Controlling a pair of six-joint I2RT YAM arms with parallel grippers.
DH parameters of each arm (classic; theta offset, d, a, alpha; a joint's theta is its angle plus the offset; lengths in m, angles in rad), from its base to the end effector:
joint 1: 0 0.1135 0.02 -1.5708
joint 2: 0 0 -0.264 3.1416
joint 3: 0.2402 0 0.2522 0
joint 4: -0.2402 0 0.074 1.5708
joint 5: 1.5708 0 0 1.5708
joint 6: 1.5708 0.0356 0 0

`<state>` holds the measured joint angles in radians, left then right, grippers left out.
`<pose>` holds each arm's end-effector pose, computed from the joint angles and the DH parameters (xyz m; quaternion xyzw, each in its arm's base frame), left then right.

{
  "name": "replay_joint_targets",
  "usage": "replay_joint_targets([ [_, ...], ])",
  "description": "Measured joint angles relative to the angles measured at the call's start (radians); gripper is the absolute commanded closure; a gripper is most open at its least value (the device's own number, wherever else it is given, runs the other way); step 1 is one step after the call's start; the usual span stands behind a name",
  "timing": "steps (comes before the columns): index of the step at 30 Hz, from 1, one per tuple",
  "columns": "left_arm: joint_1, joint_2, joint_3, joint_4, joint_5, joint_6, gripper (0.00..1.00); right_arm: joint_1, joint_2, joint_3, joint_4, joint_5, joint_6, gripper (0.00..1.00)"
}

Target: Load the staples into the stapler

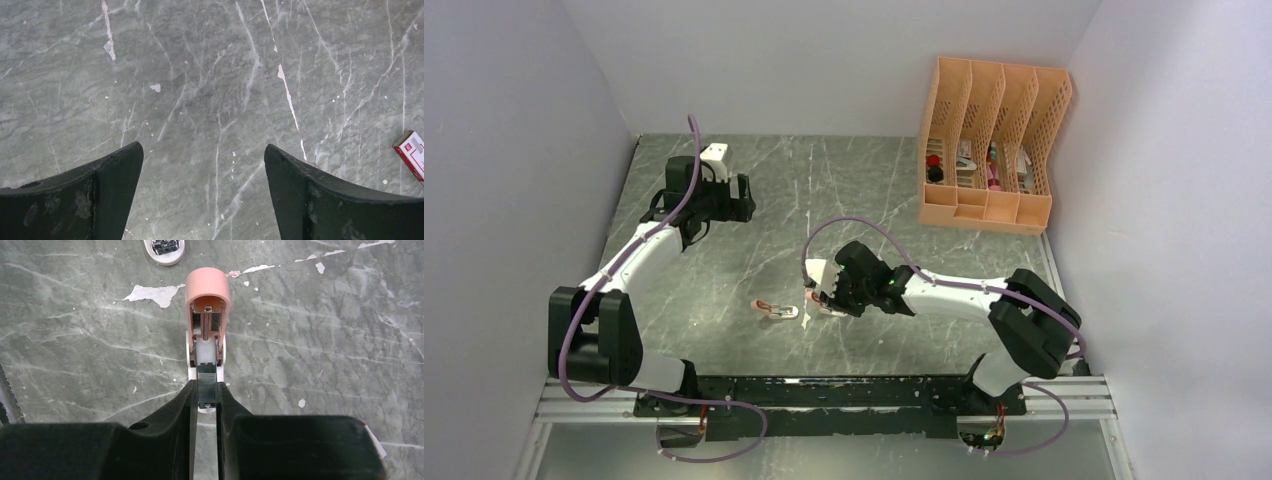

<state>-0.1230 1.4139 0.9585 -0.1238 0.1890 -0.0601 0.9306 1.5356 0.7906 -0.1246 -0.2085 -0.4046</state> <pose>0.3131 -0.0454 0.2608 0.0724 0.8738 -0.1260 0.4640 0.1743 0.2463 0.1722 -0.6063 0.7114 0.1832 0.3044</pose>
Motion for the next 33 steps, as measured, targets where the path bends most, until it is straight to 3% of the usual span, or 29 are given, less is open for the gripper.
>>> replay_joint_targets([
  [33,0.003,0.008,0.000,0.000,0.007,0.000,0.05,0.000,0.015,0.000,0.000,0.007,-0.022,0.84],
])
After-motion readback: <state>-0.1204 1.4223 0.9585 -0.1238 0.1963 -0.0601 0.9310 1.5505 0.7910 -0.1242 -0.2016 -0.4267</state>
